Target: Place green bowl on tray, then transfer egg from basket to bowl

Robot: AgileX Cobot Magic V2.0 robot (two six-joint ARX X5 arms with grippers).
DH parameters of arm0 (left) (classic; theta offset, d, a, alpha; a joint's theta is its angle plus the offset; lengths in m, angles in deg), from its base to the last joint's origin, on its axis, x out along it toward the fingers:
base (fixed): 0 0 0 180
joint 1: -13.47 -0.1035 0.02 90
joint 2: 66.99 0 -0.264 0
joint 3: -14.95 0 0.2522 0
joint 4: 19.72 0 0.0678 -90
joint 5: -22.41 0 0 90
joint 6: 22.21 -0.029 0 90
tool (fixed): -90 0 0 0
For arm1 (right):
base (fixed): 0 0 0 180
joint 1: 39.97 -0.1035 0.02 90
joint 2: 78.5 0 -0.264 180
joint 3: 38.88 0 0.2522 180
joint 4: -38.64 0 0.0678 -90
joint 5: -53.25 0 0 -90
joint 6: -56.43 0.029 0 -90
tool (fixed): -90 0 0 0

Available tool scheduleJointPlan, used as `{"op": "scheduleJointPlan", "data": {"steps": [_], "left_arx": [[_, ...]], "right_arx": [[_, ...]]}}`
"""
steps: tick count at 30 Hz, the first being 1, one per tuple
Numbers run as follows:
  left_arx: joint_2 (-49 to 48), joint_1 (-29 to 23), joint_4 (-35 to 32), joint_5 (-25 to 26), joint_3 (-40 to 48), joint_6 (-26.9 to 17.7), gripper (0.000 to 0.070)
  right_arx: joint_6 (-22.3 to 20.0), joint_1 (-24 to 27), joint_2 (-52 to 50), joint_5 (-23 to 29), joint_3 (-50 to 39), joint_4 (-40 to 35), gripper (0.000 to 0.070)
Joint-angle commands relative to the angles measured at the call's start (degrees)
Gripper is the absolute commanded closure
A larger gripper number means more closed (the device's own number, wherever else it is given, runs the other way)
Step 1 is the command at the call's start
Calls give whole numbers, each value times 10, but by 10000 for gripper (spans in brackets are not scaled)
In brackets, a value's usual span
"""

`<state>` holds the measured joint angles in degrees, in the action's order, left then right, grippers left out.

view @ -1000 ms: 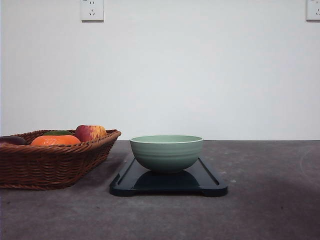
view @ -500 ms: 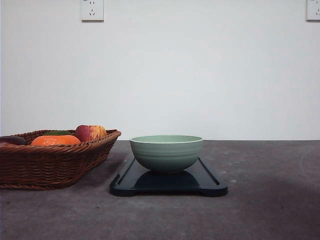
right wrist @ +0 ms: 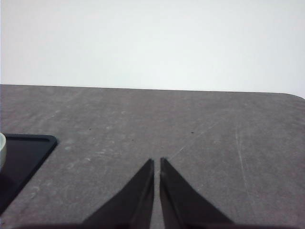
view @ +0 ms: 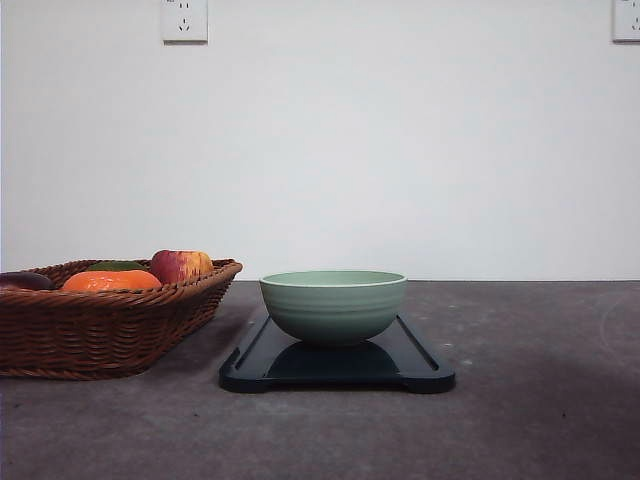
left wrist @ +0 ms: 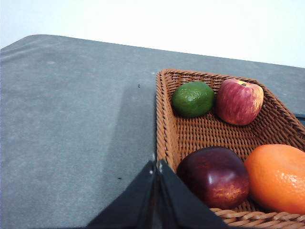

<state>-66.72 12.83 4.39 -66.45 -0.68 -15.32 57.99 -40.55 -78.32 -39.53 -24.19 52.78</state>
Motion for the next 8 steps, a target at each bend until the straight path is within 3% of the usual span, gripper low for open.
{"op": "scheduleJointPlan", "data": {"steps": [1, 8], "left_arx": [[-1, -1, 4, -3, 11, 0, 700], [-1, -1, 4, -3, 11, 0, 700]], "right_arx": [[6, 1, 0, 0, -3, -9, 685], [6, 1, 0, 0, -3, -9, 686]]}}
